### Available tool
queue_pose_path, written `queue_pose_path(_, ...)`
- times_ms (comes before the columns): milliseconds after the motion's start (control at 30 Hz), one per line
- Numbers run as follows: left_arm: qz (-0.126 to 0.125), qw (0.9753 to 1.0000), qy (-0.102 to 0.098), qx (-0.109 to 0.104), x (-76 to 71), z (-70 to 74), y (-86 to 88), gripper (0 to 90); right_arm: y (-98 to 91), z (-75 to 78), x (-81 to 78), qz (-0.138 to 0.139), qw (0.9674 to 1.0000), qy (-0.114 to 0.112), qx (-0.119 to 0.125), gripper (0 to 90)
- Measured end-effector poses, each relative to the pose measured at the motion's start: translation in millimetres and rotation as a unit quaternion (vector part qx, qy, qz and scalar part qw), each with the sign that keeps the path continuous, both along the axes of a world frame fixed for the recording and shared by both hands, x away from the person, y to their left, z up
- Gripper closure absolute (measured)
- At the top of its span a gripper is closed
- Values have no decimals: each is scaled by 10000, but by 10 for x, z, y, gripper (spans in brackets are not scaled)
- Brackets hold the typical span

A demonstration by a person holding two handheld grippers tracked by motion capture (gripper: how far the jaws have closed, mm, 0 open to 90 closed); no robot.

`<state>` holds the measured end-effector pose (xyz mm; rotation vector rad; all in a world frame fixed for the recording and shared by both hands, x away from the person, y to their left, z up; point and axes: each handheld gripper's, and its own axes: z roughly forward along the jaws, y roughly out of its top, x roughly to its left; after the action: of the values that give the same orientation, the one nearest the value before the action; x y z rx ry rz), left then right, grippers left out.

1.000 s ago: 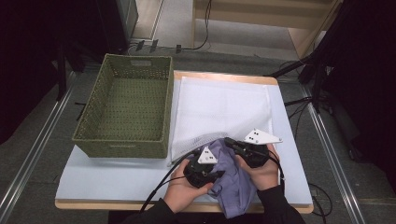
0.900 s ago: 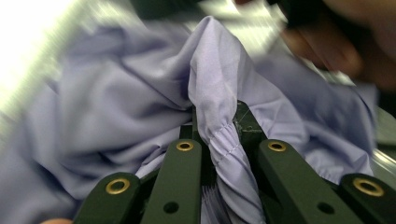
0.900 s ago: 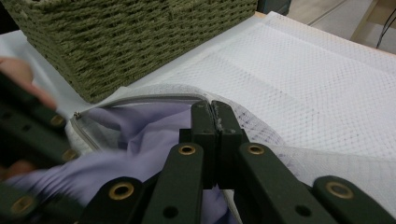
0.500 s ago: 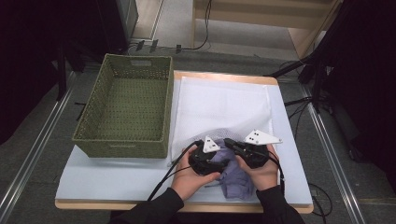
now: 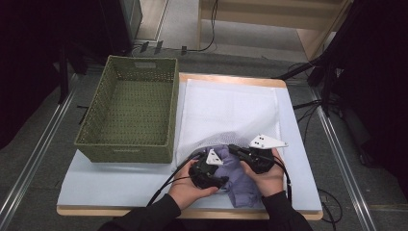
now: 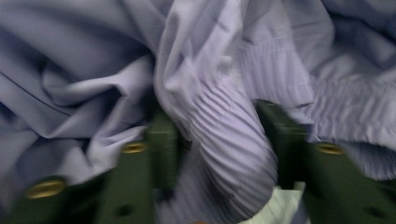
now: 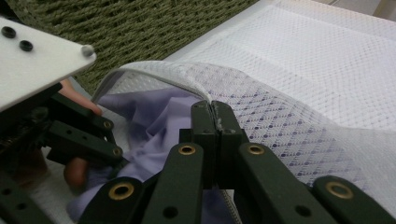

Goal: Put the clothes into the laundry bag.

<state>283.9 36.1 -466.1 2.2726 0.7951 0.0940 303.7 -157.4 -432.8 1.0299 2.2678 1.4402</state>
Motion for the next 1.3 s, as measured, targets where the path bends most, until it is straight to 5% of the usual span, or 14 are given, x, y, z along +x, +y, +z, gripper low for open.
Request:
queue_pose_path(67,-1,9999,-120,23,21,17,-30,744,0,-5,-3,6,10000,-3,-2,900)
queue_pose_path(167,323,9987,-282,-284,68,66,-29,802,-11,1,-11,-37,10000,-7,43,900)
queue_pose_path(233,631,9954,-431,-577,107,134,-15,805,-24,23,-13,-69,9999,-64,88,900)
queue_pose_path(333,956,9907,-743,-626,139,149,-42,797,-33,66,-24,-119,9997,-117,180,900)
queue_pose_path(467,962,9941,-251,-430,266,-47,-115,644,-24,72,-13,-129,9997,-133,157,900)
queue_pose_path(567,883,9938,-380,-561,174,36,-52,501,-45,46,-5,-176,9997,-100,131,900)
queue_pose_path(800,689,9923,-432,-931,-69,153,130,431,-122,70,3,-296,9994,-116,164,900)
queue_pose_path(867,674,9943,-498,-655,-85,126,87,484,-117,73,2,-275,9994,-134,147,900)
queue_pose_path(1000,660,9962,-530,-212,16,39,0,770,-79,67,-9,-233,9996,-105,123,900)
queue_pose_path(1067,965,9928,-699,-94,93,44,-15,797,-67,69,-15,-226,9996,-130,84,900)
queue_pose_path(1200,1709,9780,-1192,91,183,36,-16,801,-80,81,-22,-232,9996,-146,120,900)
queue_pose_path(1233,1779,9770,-1172,88,206,21,-7,793,-83,79,-21,-239,9995,-140,134,900)
queue_pose_path(1300,1728,9798,-1008,-31,214,26,11,739,-83,67,-15,-234,9996,-133,103,900)
